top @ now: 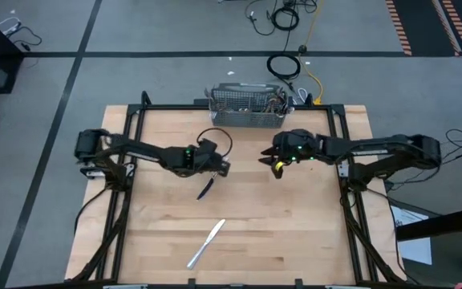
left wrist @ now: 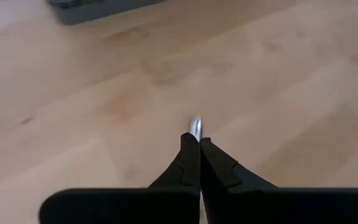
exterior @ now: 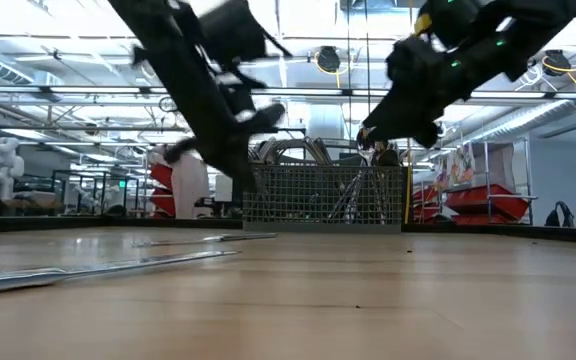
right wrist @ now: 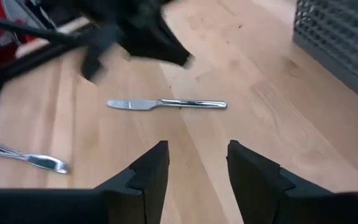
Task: Sort silverware
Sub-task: Put the silver table knife into the silverware organizer
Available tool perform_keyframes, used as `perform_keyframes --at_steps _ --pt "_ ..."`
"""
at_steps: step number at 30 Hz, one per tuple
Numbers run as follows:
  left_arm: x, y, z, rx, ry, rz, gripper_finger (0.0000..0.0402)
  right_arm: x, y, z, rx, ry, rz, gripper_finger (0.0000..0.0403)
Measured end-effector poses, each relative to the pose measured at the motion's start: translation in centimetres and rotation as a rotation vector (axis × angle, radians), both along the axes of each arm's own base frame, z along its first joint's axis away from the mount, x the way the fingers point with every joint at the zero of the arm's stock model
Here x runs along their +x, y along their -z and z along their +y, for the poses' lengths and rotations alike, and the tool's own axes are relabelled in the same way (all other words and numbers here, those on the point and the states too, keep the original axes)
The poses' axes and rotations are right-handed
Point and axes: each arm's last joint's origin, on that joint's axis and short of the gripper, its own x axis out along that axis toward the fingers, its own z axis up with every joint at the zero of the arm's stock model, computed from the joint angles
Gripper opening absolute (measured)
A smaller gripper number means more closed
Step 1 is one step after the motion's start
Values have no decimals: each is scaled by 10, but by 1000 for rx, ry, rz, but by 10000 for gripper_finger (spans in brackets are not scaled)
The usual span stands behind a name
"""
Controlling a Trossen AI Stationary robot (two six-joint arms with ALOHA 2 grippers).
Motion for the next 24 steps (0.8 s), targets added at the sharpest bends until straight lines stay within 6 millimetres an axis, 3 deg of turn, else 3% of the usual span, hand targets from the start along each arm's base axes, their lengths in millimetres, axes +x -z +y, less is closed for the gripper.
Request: perform_keyframes --at_steps 4,12,19,24 --pt "-22 -30 -24 14 36 -7 1 24 10 0 -97 -84 44 139" --pt "-73 -67 -69 17 -33 -66 1 99 25 -14 -126 -154 92 108" --pt "-88 -64 -86 34 -36 -26 0 159 45 -21 -176 -221 128 10" --pt "-91 -62 -95 28 -31 -18 0 175 57 -31 -167 -218 177 5"
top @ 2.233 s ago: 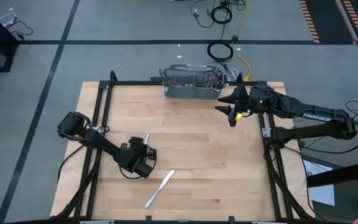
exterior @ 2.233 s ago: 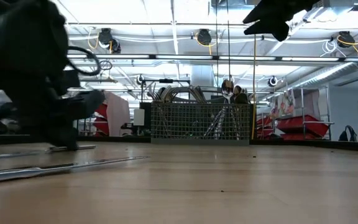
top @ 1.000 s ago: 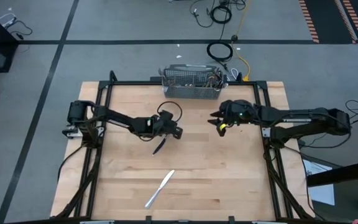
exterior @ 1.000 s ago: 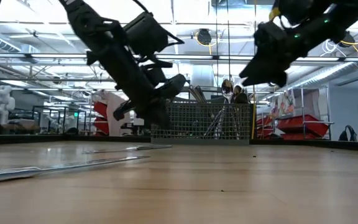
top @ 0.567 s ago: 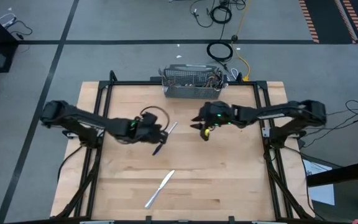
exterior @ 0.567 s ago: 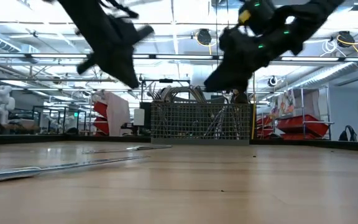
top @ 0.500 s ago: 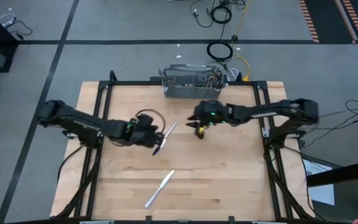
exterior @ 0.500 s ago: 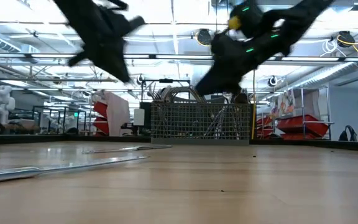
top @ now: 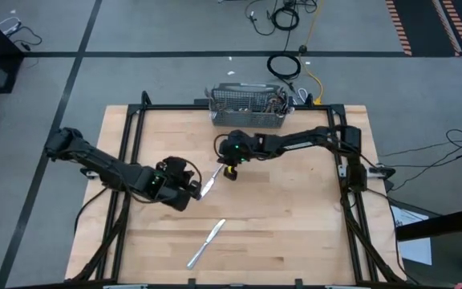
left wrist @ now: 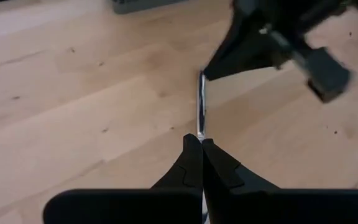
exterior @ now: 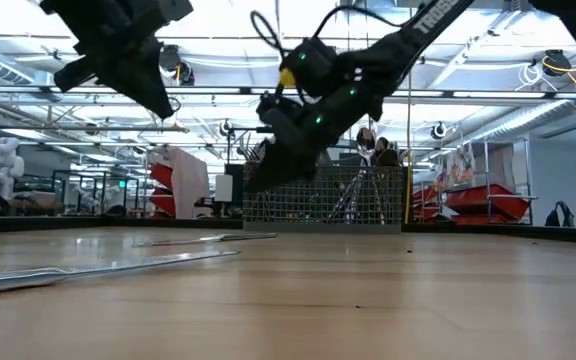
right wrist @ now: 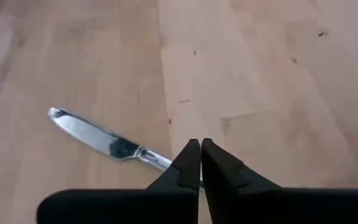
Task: Sort silverware
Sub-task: Put the silver table knife into the silverware organizer
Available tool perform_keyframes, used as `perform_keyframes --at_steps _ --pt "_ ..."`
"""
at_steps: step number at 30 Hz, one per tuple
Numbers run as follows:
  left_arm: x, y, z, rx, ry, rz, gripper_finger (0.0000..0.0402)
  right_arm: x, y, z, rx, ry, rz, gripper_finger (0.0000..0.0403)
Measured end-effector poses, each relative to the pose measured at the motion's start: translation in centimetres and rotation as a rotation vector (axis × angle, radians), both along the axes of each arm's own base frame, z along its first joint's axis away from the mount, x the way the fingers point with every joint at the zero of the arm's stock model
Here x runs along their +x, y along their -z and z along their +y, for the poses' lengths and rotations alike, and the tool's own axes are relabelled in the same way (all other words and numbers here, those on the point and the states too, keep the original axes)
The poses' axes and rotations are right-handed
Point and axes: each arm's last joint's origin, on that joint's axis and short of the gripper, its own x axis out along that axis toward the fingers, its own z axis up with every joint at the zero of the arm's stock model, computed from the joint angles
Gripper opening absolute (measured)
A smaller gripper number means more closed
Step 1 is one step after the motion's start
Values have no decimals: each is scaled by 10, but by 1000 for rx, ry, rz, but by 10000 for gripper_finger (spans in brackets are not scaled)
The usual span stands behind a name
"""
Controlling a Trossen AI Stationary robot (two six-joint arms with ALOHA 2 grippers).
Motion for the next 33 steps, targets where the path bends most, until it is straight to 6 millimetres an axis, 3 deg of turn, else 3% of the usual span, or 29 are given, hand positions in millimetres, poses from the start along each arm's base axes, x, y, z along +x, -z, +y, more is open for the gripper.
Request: perform_keyframes --at_steps 14,27,33 --pt "-8 3 -9 -7 -11 20 4 -7 34 -31 43 168 122 0" --pt "-2 4 7 -4 -82 3 87 -18 54 -26 124 240 227 0" --pt "3 31 13 -7 -44 -20 124 -24 61 -24 135 245 235 0"
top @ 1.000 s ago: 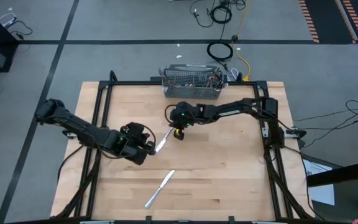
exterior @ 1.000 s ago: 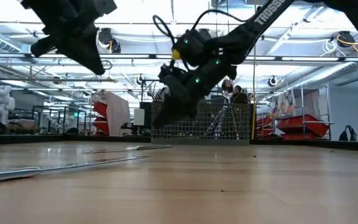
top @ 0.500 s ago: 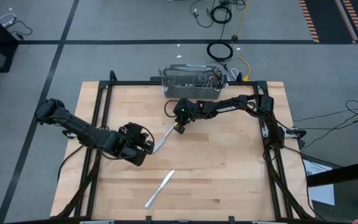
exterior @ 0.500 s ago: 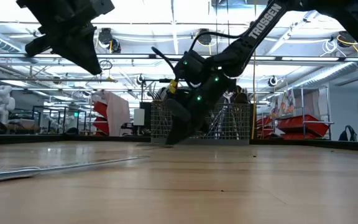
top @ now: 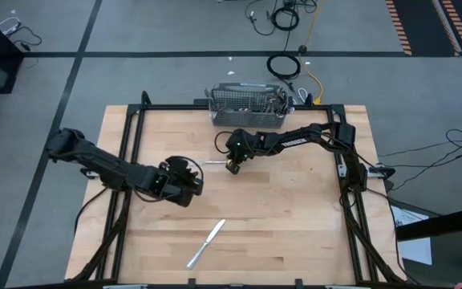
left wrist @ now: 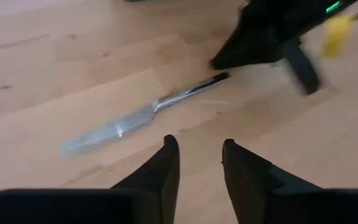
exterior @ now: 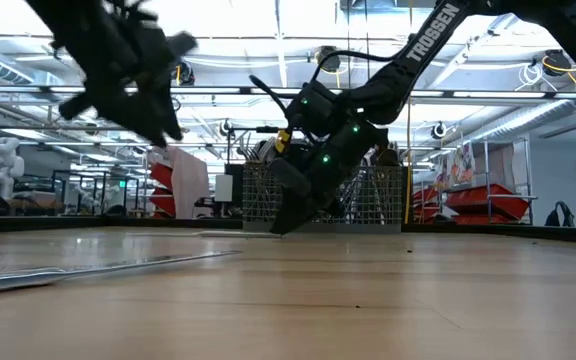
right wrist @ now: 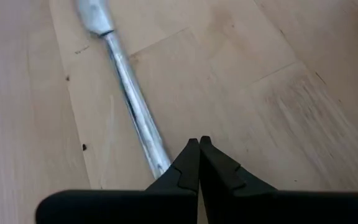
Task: Sort silverware
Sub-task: Put the silver table knife into the silverware organizer
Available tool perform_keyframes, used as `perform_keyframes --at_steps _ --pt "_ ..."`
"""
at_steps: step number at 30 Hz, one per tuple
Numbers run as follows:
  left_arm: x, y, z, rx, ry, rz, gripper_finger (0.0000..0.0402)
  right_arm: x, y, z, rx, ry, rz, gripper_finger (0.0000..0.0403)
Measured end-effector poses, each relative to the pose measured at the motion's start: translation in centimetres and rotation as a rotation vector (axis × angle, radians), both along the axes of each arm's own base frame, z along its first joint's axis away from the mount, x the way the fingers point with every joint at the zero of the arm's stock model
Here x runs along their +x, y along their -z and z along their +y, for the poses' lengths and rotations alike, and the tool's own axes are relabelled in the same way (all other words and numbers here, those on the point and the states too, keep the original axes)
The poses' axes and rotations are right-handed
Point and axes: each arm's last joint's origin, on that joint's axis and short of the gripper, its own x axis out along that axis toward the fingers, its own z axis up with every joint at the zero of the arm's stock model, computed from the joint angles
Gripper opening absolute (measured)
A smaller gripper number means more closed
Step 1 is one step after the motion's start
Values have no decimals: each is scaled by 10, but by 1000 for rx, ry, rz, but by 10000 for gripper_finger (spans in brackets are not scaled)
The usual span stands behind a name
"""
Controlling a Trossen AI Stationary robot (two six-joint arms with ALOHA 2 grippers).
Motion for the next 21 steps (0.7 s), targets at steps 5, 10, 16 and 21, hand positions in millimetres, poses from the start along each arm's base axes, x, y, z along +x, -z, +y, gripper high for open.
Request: perform_keyframes --at_steps 5,10,16,21 --pt "-2 31 16 24 -60 82 168 0 0 0 1 -1 -7 0" --pt "-3 47 37 13 -169 125 202 0 1 0 -7 -3 -5 0" --pt "4 38 48 15 -105 107 207 -6 -32 7 -148 -65 -4 0" --pt "2 23 52 63 -83 75 207 -2 -57 12 -179 -127 -117 0"
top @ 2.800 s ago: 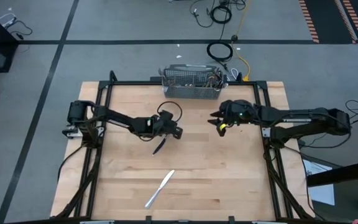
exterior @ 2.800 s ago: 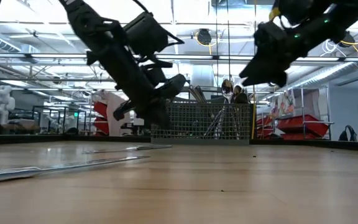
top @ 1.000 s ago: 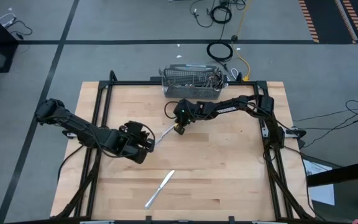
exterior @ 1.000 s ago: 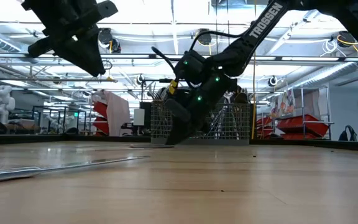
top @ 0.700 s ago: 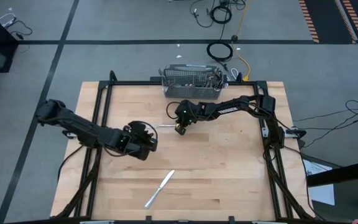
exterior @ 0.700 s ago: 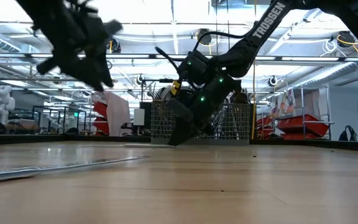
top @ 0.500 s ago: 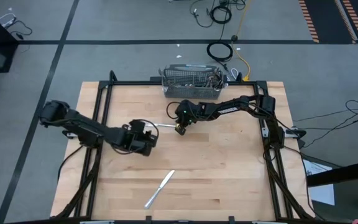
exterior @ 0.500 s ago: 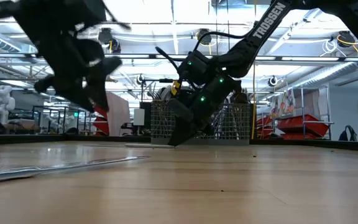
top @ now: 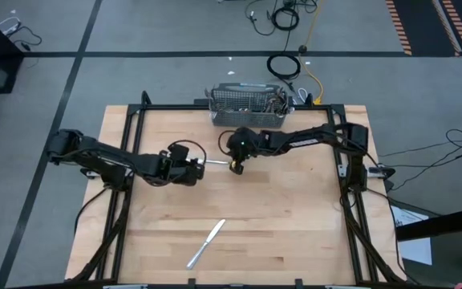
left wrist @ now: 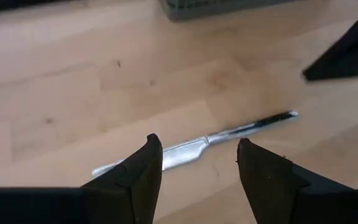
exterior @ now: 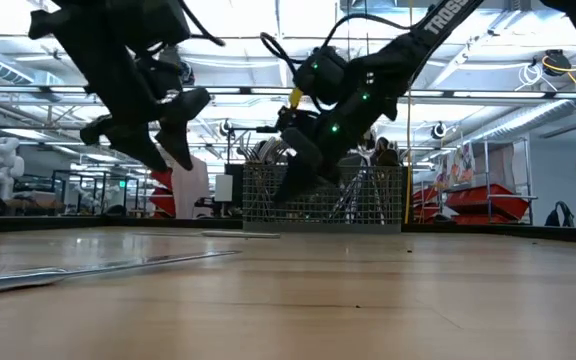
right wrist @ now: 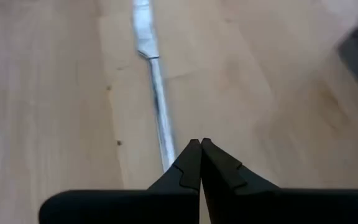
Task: Sort silverware
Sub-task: Put the silver table knife into the silverware organizer
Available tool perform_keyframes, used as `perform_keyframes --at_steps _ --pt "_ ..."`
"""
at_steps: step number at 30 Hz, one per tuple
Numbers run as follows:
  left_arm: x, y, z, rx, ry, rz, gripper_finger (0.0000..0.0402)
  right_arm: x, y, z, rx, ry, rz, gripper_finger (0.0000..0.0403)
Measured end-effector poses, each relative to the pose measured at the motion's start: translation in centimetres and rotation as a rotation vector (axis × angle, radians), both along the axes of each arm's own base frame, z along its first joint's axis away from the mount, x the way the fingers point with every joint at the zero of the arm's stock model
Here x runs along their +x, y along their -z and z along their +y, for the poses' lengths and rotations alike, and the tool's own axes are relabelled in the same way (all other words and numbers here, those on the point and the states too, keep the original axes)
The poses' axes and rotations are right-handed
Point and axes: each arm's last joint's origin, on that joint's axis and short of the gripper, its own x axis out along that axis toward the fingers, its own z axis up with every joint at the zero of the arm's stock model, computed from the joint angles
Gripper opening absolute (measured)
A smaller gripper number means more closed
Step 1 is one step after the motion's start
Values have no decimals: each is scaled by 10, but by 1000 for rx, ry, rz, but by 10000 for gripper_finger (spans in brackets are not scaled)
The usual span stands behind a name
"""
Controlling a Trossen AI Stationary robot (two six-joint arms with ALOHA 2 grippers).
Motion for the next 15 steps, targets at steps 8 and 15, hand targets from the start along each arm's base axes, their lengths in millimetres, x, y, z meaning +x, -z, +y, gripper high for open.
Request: perform_keyframes --at_steps 8,15 --pt "-7 -3 8 19 -18 53 207 8 16 11 25 -55 -10 0" --pt "-7 -2 18 50 9 111 207 13 31 10 42 -53 -13 0"
